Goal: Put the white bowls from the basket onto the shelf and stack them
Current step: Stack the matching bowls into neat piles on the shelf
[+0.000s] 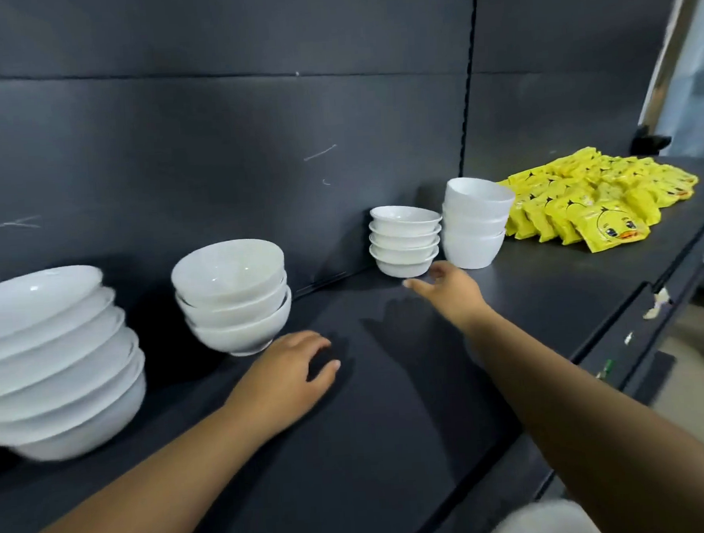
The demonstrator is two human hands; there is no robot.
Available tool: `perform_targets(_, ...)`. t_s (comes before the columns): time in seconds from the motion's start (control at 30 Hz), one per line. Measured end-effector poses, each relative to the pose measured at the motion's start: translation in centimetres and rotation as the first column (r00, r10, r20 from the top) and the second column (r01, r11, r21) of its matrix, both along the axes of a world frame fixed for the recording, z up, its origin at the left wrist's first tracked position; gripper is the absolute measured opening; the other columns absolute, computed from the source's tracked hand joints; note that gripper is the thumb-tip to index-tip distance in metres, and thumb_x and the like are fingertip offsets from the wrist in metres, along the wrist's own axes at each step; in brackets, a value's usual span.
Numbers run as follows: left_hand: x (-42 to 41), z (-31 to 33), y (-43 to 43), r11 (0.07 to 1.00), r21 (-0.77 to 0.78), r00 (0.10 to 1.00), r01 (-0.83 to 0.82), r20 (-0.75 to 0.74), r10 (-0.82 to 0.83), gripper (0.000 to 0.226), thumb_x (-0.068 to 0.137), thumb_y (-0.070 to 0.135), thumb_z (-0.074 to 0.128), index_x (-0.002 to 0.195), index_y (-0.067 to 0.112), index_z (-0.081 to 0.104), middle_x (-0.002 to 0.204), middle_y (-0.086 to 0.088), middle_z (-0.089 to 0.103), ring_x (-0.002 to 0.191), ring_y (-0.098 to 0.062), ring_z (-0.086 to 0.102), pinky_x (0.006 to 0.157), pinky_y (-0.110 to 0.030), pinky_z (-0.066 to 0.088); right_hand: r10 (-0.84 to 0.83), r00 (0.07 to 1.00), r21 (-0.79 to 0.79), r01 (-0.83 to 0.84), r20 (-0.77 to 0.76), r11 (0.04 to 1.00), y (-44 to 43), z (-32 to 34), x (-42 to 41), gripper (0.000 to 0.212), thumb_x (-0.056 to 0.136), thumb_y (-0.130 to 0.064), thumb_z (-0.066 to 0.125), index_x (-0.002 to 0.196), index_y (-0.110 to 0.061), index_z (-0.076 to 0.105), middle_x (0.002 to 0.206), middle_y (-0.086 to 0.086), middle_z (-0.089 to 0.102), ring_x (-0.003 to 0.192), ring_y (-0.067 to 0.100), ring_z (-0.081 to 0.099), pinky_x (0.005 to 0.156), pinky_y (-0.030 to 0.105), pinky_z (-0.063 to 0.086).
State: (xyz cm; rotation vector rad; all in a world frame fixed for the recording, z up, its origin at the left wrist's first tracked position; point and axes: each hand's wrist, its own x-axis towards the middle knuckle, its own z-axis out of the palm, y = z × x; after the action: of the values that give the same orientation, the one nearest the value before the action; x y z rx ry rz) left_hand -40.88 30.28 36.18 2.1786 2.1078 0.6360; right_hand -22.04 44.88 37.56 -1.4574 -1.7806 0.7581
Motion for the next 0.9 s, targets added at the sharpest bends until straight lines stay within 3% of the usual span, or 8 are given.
perform_targets(0.1,-0.1,-1.3,2.2,0.999,-0.029,1.000,-0.031,-0.004,0.030,0.051,0.094,0.044,0.040,0.139,0.019,0.039,0.151,0.004,0.031,0.139,-0.010,0.025,0.111,-0.018,0.014,-0.014,0.987,-0.012,0.013,-0.163,1.000,3.3,-0.6,-2.0,0.059,0.077,-0.030,0.072,0.127,-0.013,0.046,0.122,0.000,0.057,0.117,0.020,0.052,0.086,0.022,0.036)
perform_targets(0.27,-0.3,-2.6,3.1,0.998,-0.027,0.999,-0.050,0.003,0.050,0.053,0.094,0.047,0.034,0.142,0.024,0.032,0.154,0.007,0.023,0.142,-0.008,0.016,0.112,-0.018,0.011,-0.102,0.928,0.018,0.116,-0.360,0.993,7.7,-1.7,-3.6,0.092,0.062,-0.026,0.084,0.134,-0.007,0.030,0.138,0.004,0.043,0.125,0.017,0.043,0.097,0.019,0.033)
perform_targets(0.4,-0.3,-2.7,3.3,0.998,0.017,0.997,-0.068,0.033,0.067,0.049,0.093,0.044,0.039,0.138,0.024,0.039,0.151,0.008,0.029,0.139,-0.008,0.024,0.110,-0.017,0.016,-0.084,0.931,0.037,0.104,-0.356,0.994,8.9,-1.9,-3.1,0.088,0.060,-0.027,0.085,0.131,-0.009,0.037,0.133,0.002,0.050,0.117,0.013,0.049,0.093,0.020,0.036)
perform_targets(0.6,-0.2,-2.7,3.1,0.996,0.037,0.997,-0.080,0.023,0.079,0.049,0.093,0.045,0.040,0.137,0.023,0.042,0.149,0.008,0.033,0.138,-0.008,0.028,0.108,-0.017,0.019,-0.020,0.951,0.027,0.030,-0.309,0.999,8.8,-2.5,-3.0,0.103,0.033,-0.059,0.078,0.122,-0.015,0.052,0.120,-0.002,0.062,0.110,0.014,0.059,0.098,0.033,0.048)
perform_targets(0.67,-0.2,-2.5,3.1,0.997,0.025,0.997,-0.072,0.017,0.072,0.048,0.093,0.044,0.041,0.136,0.022,0.044,0.148,0.007,0.035,0.137,-0.010,0.029,0.109,-0.018,0.019,0.053,0.959,0.025,-0.047,-0.280,0.999,7.8,-2.2,-3.2,0.098,0.037,-0.055,0.083,0.121,-0.014,0.054,0.118,-0.002,0.064,0.109,0.013,0.060,0.097,0.031,0.048)
perform_targets(0.8,-0.4,-2.3,2.7,0.997,0.041,0.997,-0.059,0.062,0.057,0.058,0.086,0.055,0.039,0.127,0.018,0.054,0.136,0.004,0.050,0.128,-0.013,0.041,0.103,-0.017,0.025,0.262,0.931,0.033,-0.262,-0.255,0.964,5.2,-1.9,-4.8,0.063,0.062,-0.020,0.085,0.119,-0.011,0.058,0.116,0.000,0.065,0.106,0.011,0.060,0.097,0.026,0.047)
perform_targets(0.9,-0.3,-2.0,2.4,0.996,0.083,0.996,-0.028,0.082,0.021,0.082,0.068,0.064,0.018,0.121,0.016,0.059,0.126,0.003,0.057,0.121,-0.014,0.048,0.097,-0.015,0.025,0.331,0.922,0.024,-0.333,-0.199,0.943,3.3,-1.5,-6.7,0.065,0.064,-0.024,0.083,0.122,-0.014,0.054,0.118,-0.003,0.061,0.106,0.006,0.054,0.096,0.022,0.042)
